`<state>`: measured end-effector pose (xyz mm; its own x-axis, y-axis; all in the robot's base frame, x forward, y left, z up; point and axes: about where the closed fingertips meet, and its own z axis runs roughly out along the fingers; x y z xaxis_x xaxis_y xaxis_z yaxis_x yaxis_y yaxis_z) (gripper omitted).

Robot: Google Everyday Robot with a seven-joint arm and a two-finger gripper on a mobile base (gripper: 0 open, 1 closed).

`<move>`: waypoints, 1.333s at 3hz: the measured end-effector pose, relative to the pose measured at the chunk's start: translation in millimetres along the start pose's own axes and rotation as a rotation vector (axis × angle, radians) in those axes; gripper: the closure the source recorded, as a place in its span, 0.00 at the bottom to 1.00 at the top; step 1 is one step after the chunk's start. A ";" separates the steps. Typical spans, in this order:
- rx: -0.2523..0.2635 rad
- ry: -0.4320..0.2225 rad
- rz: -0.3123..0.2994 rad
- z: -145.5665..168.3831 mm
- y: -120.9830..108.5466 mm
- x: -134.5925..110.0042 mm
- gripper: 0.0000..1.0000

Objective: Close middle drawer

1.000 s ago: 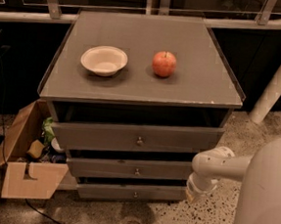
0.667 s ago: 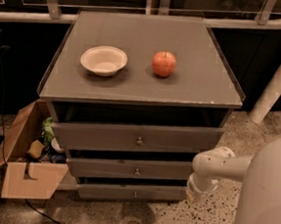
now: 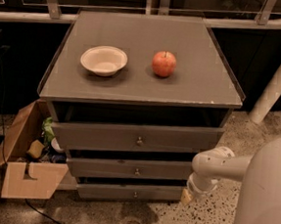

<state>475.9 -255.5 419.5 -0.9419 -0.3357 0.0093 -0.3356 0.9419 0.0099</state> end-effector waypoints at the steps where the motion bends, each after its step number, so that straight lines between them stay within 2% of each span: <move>1: 0.000 0.000 0.000 0.0 0.0 0.0 0.00; 2: 0.000 0.000 0.000 0.0 -0.1 0.1 0.00; 3: 0.059 0.026 0.127 -10.7 -40.9 28.7 0.00; 4: 0.185 0.081 0.411 -35.4 -127.3 113.9 0.00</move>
Offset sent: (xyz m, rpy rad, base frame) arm 0.0000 0.0000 0.0000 0.0000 0.0000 0.0000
